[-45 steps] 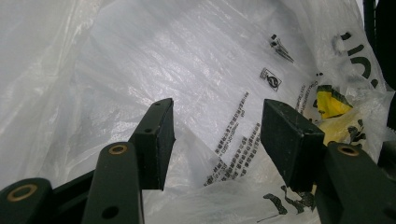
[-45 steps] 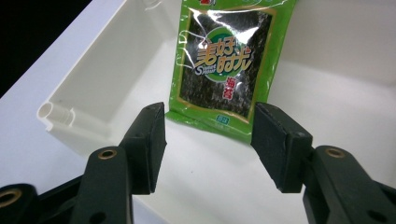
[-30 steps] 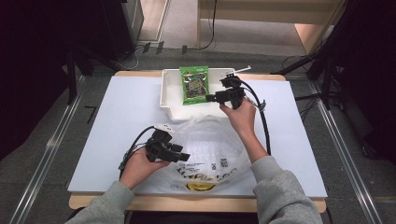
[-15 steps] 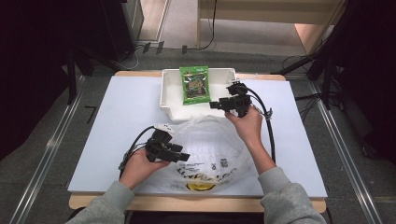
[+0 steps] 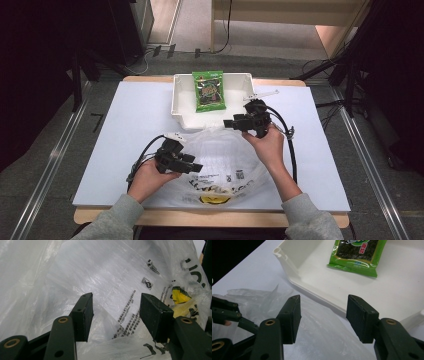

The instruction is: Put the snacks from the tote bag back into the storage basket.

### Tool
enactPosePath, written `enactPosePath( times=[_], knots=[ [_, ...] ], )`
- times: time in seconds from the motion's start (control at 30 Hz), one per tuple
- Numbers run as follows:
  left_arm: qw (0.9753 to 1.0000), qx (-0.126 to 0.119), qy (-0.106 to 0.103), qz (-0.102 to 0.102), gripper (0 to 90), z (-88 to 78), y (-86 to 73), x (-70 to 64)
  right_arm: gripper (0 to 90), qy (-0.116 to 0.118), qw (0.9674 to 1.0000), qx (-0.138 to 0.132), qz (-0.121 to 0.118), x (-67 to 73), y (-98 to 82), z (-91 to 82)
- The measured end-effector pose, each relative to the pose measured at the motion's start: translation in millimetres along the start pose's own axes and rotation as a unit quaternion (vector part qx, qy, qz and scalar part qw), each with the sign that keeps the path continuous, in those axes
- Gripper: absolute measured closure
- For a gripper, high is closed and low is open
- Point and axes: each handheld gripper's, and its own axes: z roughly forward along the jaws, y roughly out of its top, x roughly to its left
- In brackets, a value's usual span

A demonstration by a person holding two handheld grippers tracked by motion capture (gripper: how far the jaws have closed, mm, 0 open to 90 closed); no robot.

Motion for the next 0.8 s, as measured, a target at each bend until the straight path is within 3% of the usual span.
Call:
enactPosePath(
  times=[0.8],
  knots=[
    [1.0,-0.006,0.004,-0.003,45.1,-3.6,-0.4,5.0,45.9,0.012,0.9995,0.007,-0.029,26.5,-35.3,-22.5]
  ],
)
